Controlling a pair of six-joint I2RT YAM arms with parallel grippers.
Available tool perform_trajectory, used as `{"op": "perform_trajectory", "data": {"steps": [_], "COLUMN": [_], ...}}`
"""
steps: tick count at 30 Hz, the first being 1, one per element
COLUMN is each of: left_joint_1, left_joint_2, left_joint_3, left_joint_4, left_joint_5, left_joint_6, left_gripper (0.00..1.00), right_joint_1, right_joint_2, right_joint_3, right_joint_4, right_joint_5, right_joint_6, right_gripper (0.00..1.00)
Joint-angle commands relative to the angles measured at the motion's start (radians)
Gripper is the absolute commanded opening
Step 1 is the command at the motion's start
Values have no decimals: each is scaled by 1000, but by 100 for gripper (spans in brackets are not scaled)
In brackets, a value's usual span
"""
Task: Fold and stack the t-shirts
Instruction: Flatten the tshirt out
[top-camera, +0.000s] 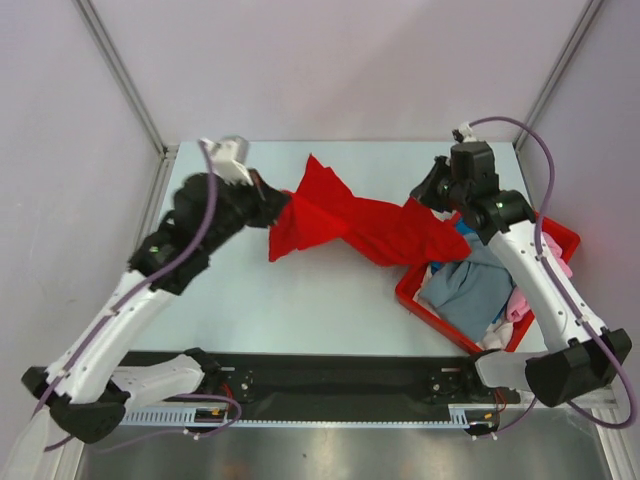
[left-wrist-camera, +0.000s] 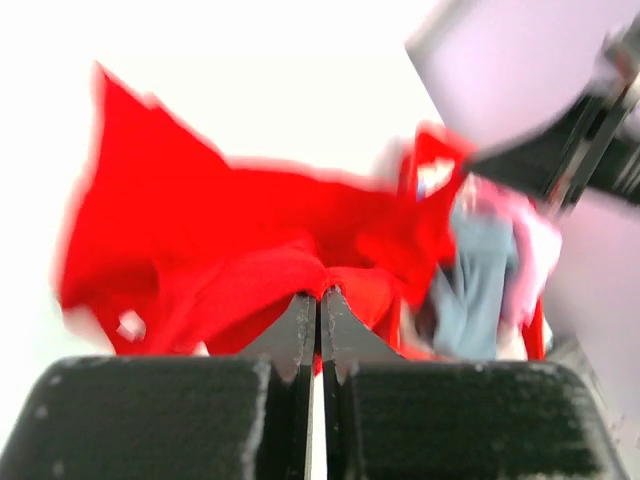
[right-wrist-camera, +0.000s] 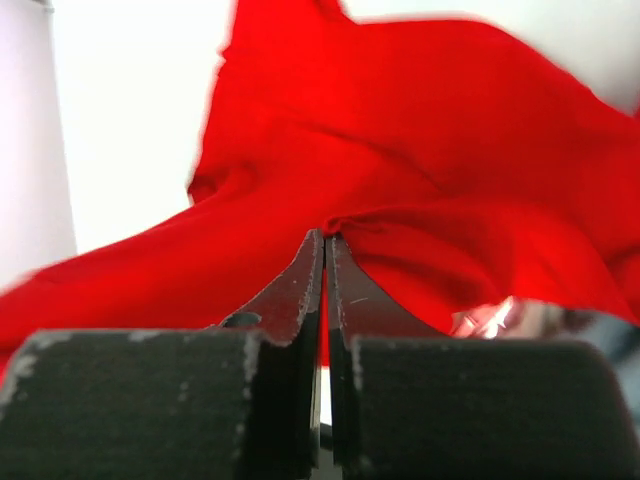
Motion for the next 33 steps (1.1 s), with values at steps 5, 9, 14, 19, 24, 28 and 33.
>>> {"op": "perform_trajectory", "data": {"steps": [5, 9, 14, 19, 24, 28, 33], "left_joint_1": [68, 68, 68, 66, 66, 66, 66], "left_joint_2": [-28, 4, -45, -175, -215, -151, -2], "left_joint_3": [536, 840, 1048, 1029, 989, 869, 742], "left_joint_4": [-252, -346, -322, -222, -179, -125, -10], "left_joint_5": [-160, -216, -184, -82, -41, -91, -206], "left_joint_6": [225, 316, 399, 417, 454, 486, 534], "left_gripper": [0, 0, 0, 0, 0, 0, 1], "right_joint_1": [115, 166, 238, 350, 448, 470, 406], "right_joint_2": [72, 90, 43, -44, -159, -128, -20], "right_joint_3": [348, 538, 681, 681, 544, 487, 471], "right_joint_4": [-23, -97, -128, -91, 21, 128, 199], "right_joint_5": [79, 81, -22, -117, -149, -97, 119], "right_joint_6": [-72, -99, -122, -93, -13, -27, -118], "right_gripper": [0, 0, 0, 0, 0, 0, 0]}}
